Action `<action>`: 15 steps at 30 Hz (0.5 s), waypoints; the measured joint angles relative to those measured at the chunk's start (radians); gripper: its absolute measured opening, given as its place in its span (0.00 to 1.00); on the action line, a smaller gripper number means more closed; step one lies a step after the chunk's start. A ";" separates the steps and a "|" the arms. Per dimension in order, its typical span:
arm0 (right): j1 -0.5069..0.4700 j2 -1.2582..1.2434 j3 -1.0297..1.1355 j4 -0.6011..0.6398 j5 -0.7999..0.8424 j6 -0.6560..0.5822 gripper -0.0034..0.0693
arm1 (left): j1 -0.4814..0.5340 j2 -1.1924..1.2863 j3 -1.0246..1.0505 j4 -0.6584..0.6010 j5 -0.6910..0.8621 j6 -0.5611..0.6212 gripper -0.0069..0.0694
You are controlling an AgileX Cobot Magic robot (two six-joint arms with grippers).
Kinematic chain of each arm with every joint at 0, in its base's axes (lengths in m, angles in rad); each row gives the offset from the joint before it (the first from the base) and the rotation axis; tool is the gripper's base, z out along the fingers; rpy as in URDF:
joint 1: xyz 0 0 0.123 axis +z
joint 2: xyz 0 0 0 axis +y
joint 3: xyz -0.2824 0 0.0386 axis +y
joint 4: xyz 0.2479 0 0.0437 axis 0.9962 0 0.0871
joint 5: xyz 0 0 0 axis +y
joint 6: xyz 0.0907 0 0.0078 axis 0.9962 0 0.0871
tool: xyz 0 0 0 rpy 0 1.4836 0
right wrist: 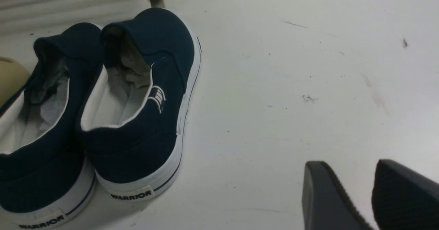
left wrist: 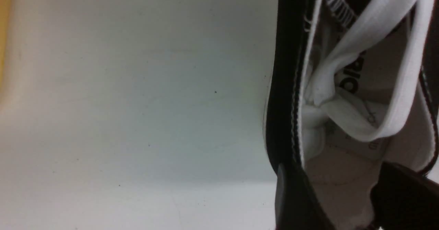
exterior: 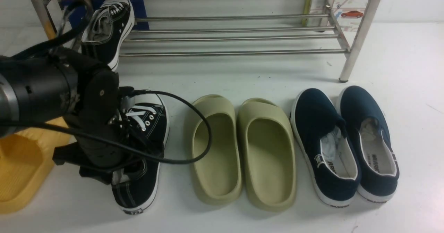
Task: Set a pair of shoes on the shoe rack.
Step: Use the left arm to grab the shoe closest to it
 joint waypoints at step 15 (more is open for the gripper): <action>0.000 0.000 0.000 0.000 0.000 0.000 0.39 | 0.116 0.089 -0.077 -0.069 0.012 0.098 0.51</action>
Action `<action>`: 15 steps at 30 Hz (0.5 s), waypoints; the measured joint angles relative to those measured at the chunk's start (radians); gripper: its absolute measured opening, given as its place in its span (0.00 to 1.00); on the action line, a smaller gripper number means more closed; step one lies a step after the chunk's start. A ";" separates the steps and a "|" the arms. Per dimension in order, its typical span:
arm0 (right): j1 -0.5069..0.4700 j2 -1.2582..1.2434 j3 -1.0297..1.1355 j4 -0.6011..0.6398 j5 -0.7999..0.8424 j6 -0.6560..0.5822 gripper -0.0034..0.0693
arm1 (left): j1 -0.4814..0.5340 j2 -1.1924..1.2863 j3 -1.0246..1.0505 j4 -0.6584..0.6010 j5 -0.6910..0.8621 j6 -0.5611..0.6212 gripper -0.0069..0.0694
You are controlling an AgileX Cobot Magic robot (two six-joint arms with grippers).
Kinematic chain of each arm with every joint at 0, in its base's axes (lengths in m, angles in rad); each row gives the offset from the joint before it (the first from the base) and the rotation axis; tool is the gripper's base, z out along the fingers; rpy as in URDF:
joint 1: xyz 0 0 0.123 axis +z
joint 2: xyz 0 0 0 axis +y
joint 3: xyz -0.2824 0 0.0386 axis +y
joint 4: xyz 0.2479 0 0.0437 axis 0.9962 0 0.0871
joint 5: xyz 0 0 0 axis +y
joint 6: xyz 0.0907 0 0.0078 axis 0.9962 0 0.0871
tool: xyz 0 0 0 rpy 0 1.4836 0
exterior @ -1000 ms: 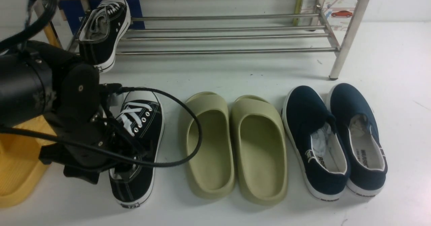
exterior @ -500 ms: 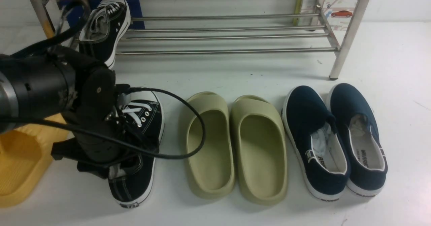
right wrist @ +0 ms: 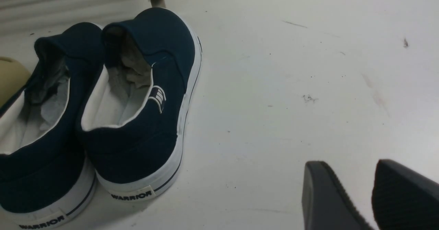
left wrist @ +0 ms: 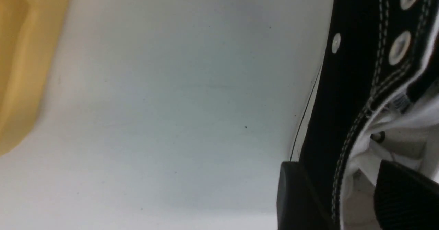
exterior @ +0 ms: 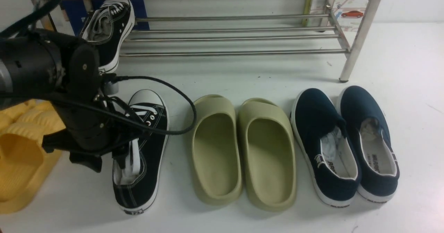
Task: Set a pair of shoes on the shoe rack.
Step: Use the left arm to grab the shoe closest to it
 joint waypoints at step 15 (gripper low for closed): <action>0.000 0.000 0.000 0.000 0.000 0.000 0.39 | 0.000 0.034 -0.041 0.042 -0.032 0.008 0.07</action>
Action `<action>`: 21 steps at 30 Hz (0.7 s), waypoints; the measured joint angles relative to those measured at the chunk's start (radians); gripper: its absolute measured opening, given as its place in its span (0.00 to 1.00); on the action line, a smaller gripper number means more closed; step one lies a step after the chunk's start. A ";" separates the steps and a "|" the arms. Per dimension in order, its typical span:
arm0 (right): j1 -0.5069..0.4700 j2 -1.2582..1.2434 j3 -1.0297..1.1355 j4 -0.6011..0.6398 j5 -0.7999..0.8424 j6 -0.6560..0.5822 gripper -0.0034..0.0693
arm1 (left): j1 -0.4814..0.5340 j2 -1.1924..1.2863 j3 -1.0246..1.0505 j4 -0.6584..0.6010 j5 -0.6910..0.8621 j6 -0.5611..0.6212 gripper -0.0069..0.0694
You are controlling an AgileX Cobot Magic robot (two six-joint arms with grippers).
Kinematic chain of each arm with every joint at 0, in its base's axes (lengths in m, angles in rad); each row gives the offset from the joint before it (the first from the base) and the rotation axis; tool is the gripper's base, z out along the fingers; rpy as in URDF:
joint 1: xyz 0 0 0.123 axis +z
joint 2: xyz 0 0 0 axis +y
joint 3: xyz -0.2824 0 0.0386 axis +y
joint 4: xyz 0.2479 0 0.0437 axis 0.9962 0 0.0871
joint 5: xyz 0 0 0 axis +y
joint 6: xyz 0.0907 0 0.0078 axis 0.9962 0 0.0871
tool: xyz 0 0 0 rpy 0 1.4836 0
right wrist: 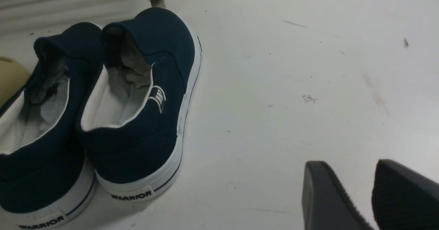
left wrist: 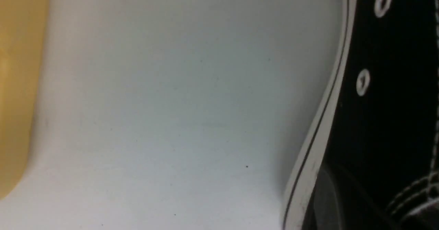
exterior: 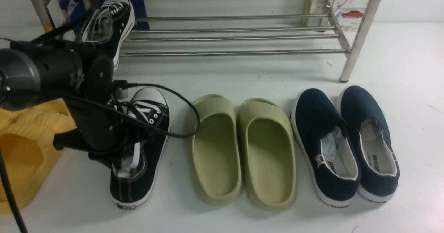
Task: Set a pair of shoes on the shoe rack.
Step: Use the left arm to grab the shoe closest to it, then use the left arm to put a shoe into the shoe rack
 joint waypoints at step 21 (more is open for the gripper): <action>0.000 0.000 0.000 0.000 0.000 0.000 0.39 | 0.106 -0.101 -0.165 -0.140 0.071 0.082 0.07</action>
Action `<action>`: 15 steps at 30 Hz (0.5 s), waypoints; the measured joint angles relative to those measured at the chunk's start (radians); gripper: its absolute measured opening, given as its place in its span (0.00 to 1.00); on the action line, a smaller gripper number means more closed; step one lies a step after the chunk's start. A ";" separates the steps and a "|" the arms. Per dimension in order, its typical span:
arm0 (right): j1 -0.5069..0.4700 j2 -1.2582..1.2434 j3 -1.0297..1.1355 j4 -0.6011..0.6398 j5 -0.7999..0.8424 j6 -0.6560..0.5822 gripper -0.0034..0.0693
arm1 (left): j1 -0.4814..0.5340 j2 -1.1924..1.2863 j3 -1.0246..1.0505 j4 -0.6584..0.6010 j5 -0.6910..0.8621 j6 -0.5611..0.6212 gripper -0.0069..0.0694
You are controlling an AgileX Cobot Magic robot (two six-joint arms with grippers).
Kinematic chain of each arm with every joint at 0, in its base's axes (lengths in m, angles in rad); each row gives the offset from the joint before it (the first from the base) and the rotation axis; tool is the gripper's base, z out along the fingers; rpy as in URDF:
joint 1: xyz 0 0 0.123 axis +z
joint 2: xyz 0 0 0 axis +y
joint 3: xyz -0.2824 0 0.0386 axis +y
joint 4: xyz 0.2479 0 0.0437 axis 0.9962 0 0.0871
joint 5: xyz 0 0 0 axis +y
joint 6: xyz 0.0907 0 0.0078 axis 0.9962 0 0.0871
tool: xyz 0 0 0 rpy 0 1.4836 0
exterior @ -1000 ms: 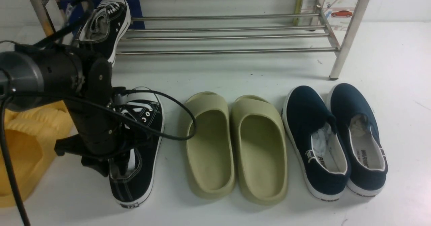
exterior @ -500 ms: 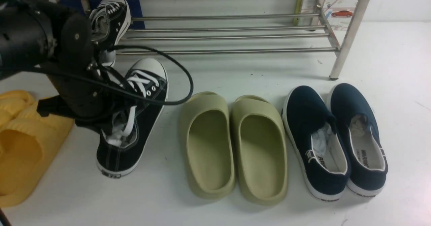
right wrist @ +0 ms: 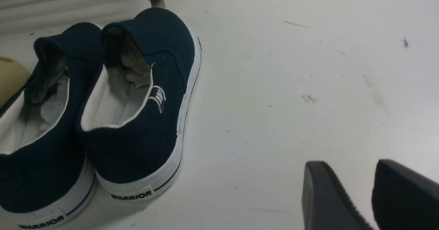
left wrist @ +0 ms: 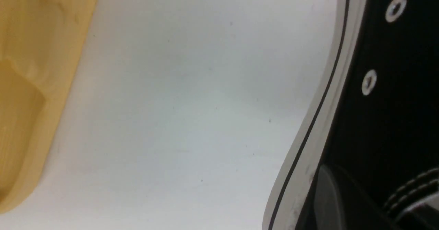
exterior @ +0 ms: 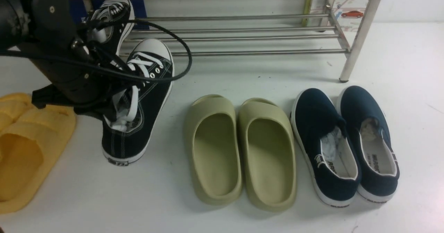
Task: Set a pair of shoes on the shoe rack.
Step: Use the left arm to put a shoe into the shoe rack
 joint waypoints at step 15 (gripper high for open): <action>0.000 0.000 0.000 0.000 0.000 0.000 0.39 | 0.084 0.286 -0.342 -0.136 0.041 0.193 0.07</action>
